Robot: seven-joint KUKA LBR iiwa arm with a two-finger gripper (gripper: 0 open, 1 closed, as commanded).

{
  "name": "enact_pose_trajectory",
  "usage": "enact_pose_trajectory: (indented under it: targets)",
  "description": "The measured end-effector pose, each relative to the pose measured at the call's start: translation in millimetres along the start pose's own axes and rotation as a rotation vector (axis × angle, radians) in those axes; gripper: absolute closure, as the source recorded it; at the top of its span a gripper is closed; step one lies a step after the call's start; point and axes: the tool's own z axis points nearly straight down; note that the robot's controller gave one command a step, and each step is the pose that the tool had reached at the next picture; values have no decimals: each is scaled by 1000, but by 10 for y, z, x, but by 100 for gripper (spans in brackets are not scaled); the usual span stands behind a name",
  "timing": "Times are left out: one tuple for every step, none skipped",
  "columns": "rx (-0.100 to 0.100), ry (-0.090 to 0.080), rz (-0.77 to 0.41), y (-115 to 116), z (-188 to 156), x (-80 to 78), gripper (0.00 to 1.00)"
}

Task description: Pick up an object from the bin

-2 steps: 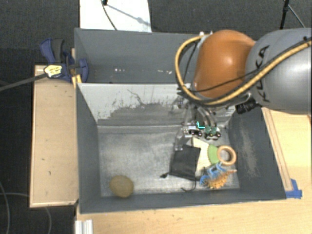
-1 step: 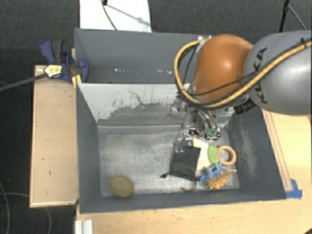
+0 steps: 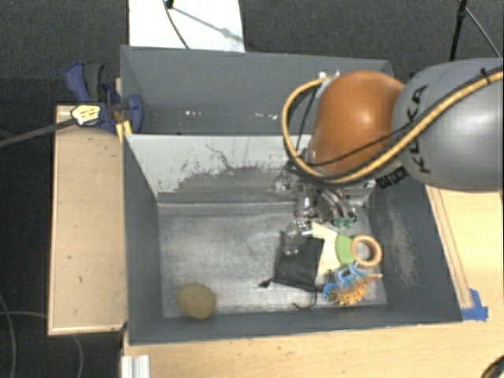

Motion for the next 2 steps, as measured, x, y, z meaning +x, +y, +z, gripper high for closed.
enact_pose_trajectory:
  targets:
    - [-2,20,-125,122,-225,-51,0]
    - [-4,3,-117,-392,951,142,100]
